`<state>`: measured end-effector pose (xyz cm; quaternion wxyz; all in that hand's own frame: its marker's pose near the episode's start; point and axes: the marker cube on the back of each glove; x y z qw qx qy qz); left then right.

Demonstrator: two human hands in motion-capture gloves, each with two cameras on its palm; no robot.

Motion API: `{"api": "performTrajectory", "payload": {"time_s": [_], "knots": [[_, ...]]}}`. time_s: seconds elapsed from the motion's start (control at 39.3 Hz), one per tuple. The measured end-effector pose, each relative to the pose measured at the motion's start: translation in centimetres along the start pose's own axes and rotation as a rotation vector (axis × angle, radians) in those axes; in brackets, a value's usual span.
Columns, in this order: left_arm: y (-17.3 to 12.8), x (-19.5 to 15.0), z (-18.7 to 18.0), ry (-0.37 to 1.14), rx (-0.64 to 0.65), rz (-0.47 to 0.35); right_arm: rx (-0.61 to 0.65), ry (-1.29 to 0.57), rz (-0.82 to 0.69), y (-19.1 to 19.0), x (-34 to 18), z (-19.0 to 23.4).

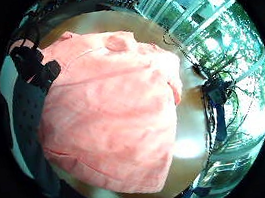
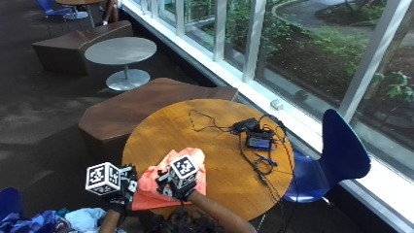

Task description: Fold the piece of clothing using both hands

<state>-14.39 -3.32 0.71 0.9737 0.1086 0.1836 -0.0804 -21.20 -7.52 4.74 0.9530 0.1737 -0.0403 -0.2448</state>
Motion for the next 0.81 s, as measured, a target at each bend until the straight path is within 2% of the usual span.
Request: {"api": "performTrajectory", "payload": {"time_s": [0.03, 0.08, 0.18, 0.28, 0.36, 0.46, 0.66, 0.81], "knots": [[-0.1, 0.6, 0.2, -0.025, -0.006, 0.016, -0.070, -0.073, 0.010, 1.0, 0.5, -0.4], [-0.4, 2.2, 0.5, -0.098, -0.022, 0.054, -0.162, -0.090, 0.046, 2.4, 3.7, -2.4], [-0.9, 6.0, 1.0, -0.231, -0.085, 0.123, -0.354, 0.140, 0.134, 4.4, 12.4, -7.3], [-1.0, 8.8, 1.6, -0.340, -0.147, 0.151, -0.501, 0.342, 0.247, 6.1, 17.8, -11.4], [-1.0, 10.8, 2.1, -0.430, -0.152, 0.173, -0.480, 0.454, 0.368, 7.1, 20.8, -13.4], [-0.9, 13.0, 2.1, -0.465, -0.128, 0.209, -0.381, 0.462, 0.473, 8.2, 22.4, -14.5], [-1.0, 14.9, 2.1, -0.456, -0.145, 0.260, -0.322, 0.357, 0.523, 9.3, 22.1, -14.4], [-1.0, 15.0, 1.9, -0.455, -0.126, 0.266, -0.281, 0.299, 0.544, 9.6, 21.4, -14.2]]}}
